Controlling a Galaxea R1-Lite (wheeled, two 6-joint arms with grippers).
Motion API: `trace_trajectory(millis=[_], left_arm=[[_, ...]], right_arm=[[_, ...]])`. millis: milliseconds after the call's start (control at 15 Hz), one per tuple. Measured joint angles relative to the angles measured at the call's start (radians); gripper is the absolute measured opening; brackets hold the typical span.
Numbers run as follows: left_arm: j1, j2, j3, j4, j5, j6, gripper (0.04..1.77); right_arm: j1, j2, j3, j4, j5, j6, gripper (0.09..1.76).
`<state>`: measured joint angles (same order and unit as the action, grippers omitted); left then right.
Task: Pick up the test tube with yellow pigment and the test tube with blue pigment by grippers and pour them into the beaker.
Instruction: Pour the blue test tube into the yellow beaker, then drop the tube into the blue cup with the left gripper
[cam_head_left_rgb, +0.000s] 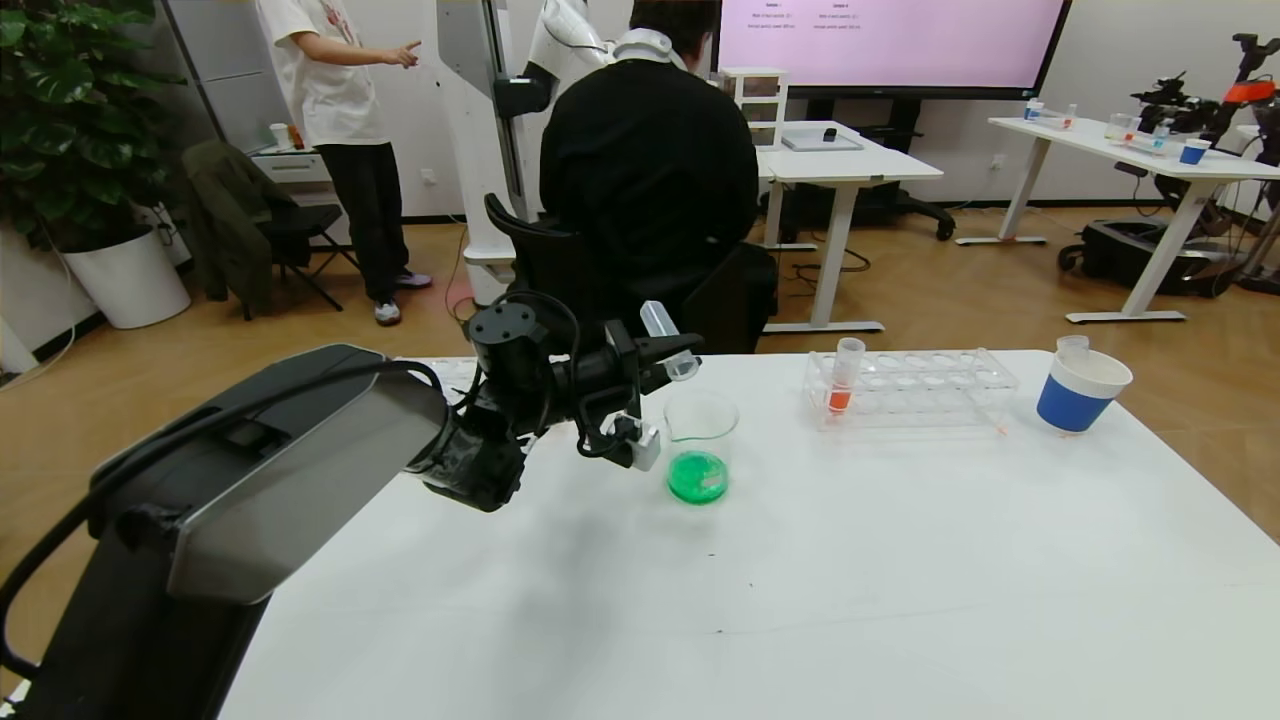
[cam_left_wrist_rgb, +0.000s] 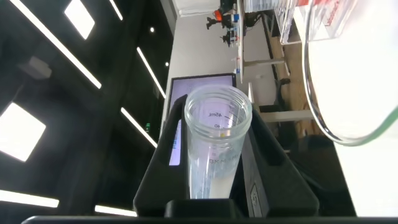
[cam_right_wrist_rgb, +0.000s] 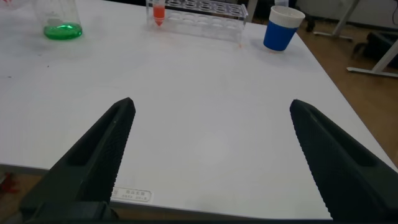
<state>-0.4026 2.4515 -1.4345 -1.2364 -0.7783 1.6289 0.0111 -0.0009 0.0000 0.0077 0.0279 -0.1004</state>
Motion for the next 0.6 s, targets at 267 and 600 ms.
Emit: trace_trajectory(millis=[267, 600], left_arm=[[-0.007, -0.016, -0.09, -0.016, 0.02, -0.314, 0.5], [-0.08, -0.07, -0.107, -0.16, 0.666, -0.853, 0.5]], right_arm=[[0.0, 0.0, 0.0, 0.0, 0.0, 0.0, 1.74], [0.0, 0.0, 0.0, 0.0, 0.0, 0.0, 1.74]])
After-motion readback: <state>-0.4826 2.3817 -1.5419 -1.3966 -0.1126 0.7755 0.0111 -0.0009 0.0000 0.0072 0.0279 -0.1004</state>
